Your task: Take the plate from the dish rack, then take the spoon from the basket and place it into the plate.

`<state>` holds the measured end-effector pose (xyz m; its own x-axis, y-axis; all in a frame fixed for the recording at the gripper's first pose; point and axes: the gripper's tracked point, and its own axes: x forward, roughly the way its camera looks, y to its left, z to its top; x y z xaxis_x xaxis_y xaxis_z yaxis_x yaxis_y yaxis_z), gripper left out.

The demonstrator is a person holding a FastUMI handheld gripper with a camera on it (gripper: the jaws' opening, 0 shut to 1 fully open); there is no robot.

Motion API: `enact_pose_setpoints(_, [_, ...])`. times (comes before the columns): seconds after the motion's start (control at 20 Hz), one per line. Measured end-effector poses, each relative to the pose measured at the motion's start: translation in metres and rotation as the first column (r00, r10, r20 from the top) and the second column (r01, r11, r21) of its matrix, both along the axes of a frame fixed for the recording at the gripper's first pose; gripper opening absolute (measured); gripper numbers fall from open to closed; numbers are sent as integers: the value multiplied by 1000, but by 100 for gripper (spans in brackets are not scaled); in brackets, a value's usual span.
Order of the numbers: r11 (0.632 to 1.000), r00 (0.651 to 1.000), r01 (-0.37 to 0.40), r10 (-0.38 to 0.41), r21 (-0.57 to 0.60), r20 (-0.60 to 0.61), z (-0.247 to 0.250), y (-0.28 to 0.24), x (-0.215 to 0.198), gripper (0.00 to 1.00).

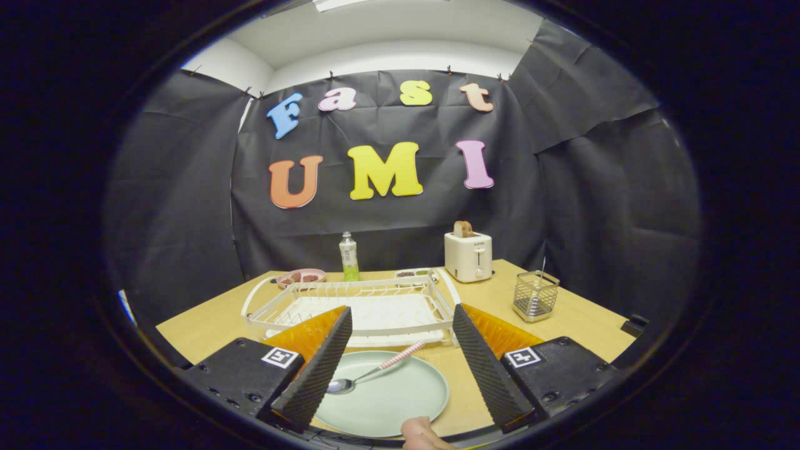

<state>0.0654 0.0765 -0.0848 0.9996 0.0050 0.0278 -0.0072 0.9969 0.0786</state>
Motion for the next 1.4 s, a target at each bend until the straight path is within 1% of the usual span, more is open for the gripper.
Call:
enact_pose_setpoints(0.25, [999, 999, 19, -18, -35, 32, 24, -24, -29, 100])
enact_pose_setpoints(0.4, [997, 997, 67, -65, -47, 41, 34, -46, -43, 100])
enact_pose_setpoints(0.5, [998, 997, 56, -54, -34, 53, 44, -51, -52, 100])
enact_pose_setpoints(0.65, [998, 996, 64, -63, -13, 56, 54, -68, -61, 100])
enact_pose_setpoints(0.85, [997, 996, 70, -68, -15, 62, 60, -81, -72, 100])
enact_pose_setpoints(1.1, [998, 996, 58, -58, 4, 65, 63, -86, -77, 100])
enact_pose_setpoints(1.4, [999, 998, 42, -41, -17, 57, 58, -77, -78, 100])
